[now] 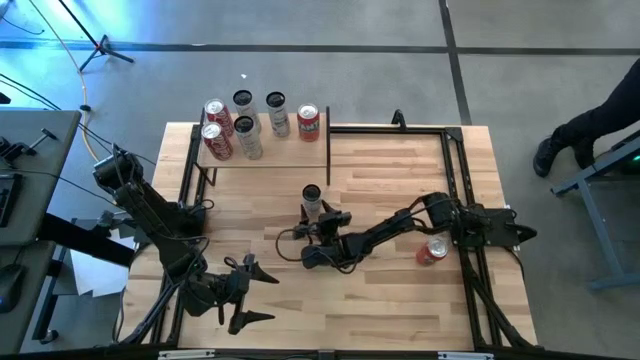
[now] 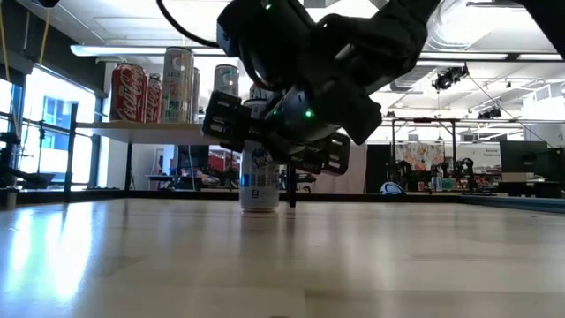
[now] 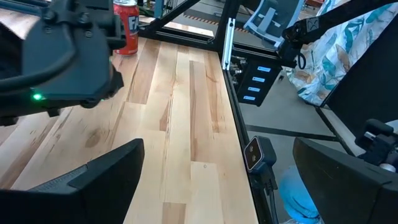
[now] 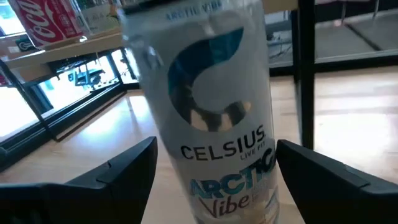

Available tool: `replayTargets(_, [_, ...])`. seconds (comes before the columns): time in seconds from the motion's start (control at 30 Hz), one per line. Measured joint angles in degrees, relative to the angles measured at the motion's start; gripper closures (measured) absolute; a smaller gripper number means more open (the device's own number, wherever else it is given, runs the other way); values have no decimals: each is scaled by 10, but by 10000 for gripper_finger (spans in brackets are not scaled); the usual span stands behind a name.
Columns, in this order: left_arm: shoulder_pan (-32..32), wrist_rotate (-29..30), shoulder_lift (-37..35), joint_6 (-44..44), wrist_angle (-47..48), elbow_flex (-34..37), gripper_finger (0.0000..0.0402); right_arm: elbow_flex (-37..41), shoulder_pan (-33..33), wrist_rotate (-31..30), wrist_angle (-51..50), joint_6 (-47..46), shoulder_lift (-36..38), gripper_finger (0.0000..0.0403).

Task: Place canned beverage on shelf
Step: Put the blue soda can on the shelf aligned with the other blue soda can

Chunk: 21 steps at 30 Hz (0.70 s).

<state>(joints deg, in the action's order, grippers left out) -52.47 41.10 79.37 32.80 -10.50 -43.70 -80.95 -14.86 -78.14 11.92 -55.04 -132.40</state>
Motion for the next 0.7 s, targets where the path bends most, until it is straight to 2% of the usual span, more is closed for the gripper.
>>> replayTargets(0.13, [0, 0, 0, 0, 0, 0, 14, 0, 6, 20, 0, -1, 0, 103])
replayTargets(0.3, [0, 0, 0, 0, 0, 0, 14, 0, 7, 27, 0, 0, 0, 169])
replayTargets(0.5, [0, 0, 0, 0, 0, 0, 14, 0, 6, 30, 0, 2, 0, 173])
replayTargets(0.7, [0, 0, 0, 0, 0, 0, 14, 0, -5, 42, 32, 52, 0, 173])
